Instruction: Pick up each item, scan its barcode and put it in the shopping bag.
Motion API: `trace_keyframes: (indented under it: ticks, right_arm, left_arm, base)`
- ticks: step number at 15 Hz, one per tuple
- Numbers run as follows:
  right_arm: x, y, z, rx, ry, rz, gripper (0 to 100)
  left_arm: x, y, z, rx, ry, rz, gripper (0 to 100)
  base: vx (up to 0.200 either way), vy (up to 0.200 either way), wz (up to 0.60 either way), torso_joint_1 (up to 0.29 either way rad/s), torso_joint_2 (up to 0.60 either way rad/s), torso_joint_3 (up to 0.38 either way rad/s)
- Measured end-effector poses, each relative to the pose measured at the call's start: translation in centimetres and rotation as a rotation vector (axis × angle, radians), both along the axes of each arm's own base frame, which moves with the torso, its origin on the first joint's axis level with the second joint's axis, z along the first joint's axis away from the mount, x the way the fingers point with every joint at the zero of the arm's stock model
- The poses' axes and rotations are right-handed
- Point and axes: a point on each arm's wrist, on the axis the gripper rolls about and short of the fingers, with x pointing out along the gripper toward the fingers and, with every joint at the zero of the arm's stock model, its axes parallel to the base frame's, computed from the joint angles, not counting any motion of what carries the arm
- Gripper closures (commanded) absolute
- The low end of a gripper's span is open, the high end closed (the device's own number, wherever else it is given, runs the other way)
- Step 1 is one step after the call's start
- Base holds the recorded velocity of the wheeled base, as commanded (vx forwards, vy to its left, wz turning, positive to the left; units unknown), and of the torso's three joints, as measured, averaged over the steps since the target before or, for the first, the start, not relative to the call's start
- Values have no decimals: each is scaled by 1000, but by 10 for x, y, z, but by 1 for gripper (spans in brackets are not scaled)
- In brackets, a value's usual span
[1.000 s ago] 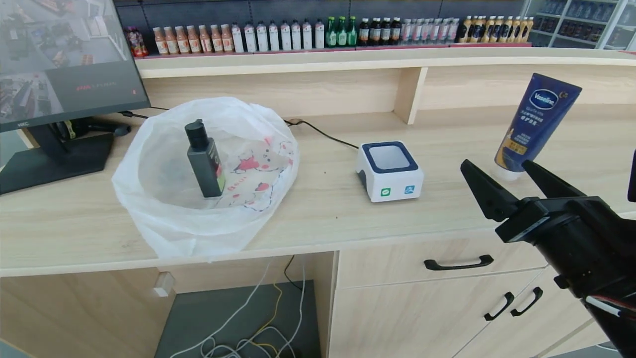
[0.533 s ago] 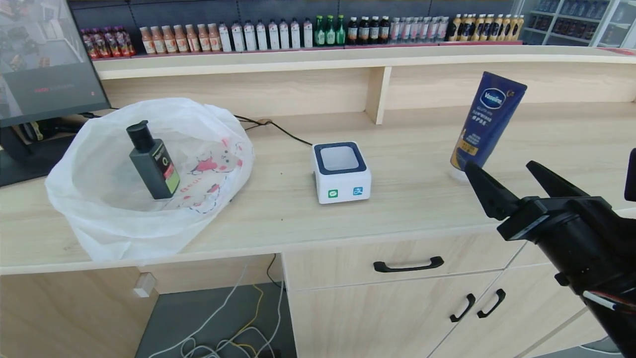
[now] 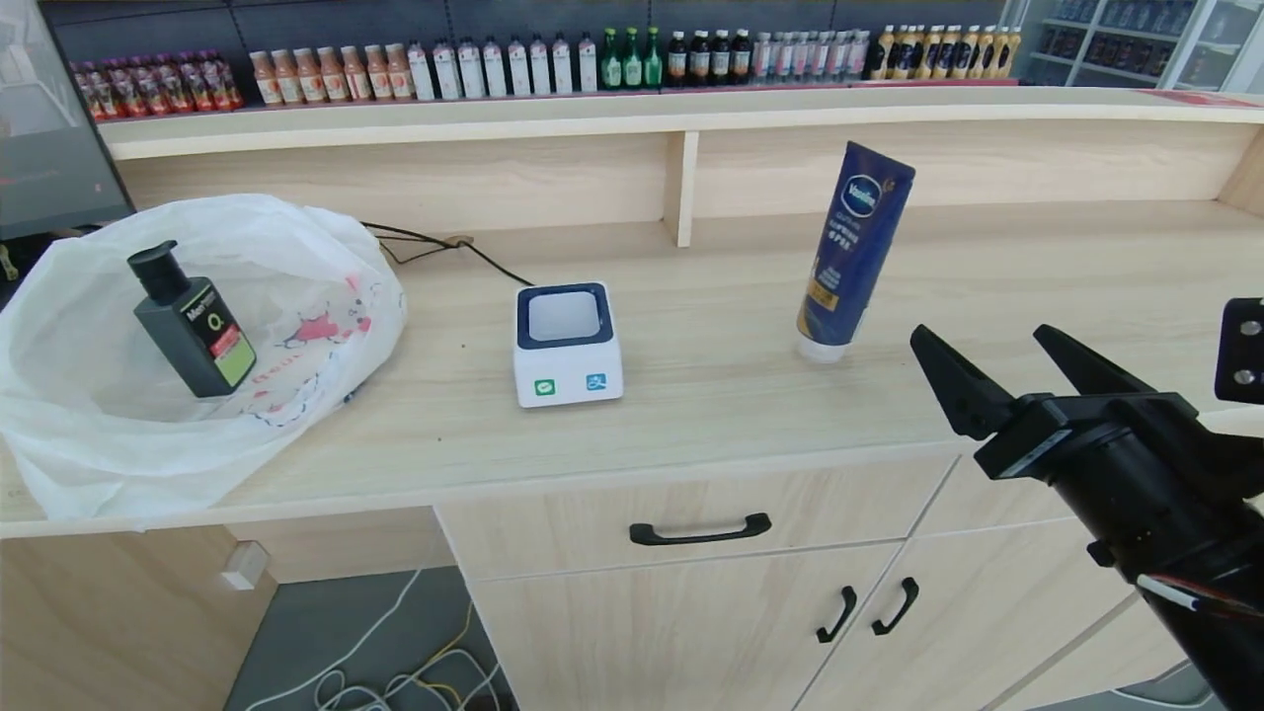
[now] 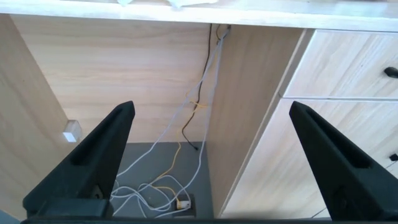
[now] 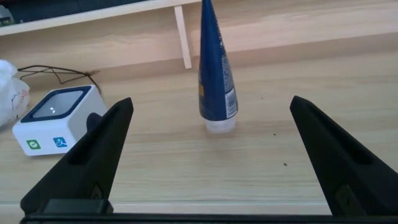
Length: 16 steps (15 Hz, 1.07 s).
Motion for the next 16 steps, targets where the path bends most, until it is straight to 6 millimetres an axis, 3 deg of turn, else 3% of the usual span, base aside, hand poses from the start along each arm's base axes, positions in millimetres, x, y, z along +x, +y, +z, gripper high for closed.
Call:
trace_keyframes:
  ticks: [3, 11, 16]
  right_arm:
    - [0, 0, -1, -1, 3, 3, 0]
    - [-8, 8, 2, -4, -8, 50, 0]
    - [-18, 26, 6, -44, -37, 137, 0]
  left_arm:
    - [0, 0, 0, 1, 0, 0, 0]
    - [0, 0, 0, 8, 0, -3, 0]
    - [0, 0, 0, 9, 0, -1, 0]
  base:
    - [0, -200, 0, 2, 2, 1]
    - [0, 0, 0, 0, 0, 0]
    - [0, 0, 0, 0, 0, 0]
